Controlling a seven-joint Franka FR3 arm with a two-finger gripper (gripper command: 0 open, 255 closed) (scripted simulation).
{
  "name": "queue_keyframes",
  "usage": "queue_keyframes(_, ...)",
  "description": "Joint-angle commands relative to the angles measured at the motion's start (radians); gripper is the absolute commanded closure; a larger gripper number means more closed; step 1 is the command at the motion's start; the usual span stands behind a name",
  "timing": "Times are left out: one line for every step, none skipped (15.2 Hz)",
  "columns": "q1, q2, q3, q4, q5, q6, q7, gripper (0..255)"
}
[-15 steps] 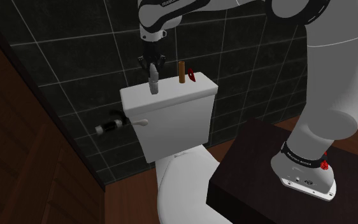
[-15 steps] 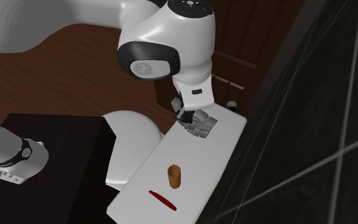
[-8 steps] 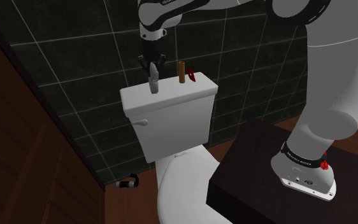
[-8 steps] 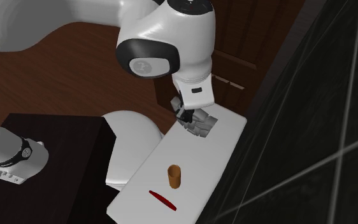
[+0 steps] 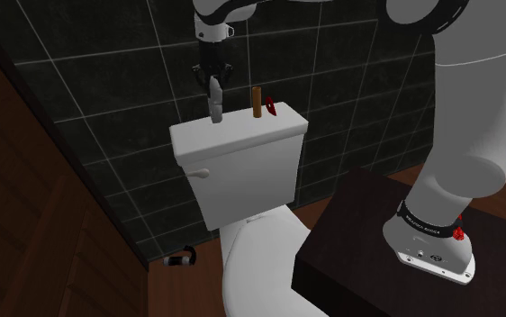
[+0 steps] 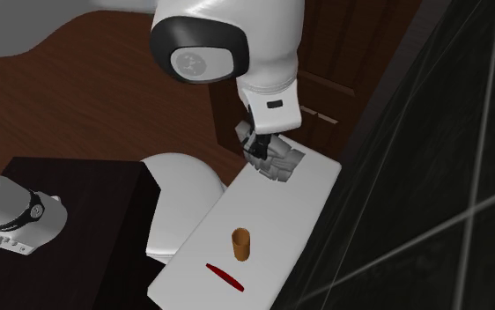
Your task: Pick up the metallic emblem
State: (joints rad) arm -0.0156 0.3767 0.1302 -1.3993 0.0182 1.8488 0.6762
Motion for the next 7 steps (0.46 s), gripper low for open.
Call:
queue_keyframes(0.0,0.001,0.0,0.029,0.0,-0.028,0.0,255)
queue_keyframes(0.0,0.002,0.0,0.044,0.0,-0.042,0.001,255)
queue_keyframes(0.001,0.003,0.0,0.059,-0.001,-0.056,0.002,255)
queue_keyframes(0.001,0.005,0.0,0.075,-0.001,-0.07,0.002,255)
queue_keyframes(0.002,0.007,0.0,0.091,-0.001,-0.085,0.003,255)
queue_keyframes(0.002,0.007,0.0,0.093,-0.001,-0.087,0.003,255)
queue_keyframes(0.002,0.007,0.0,0.094,-0.001,-0.087,0.003,255)
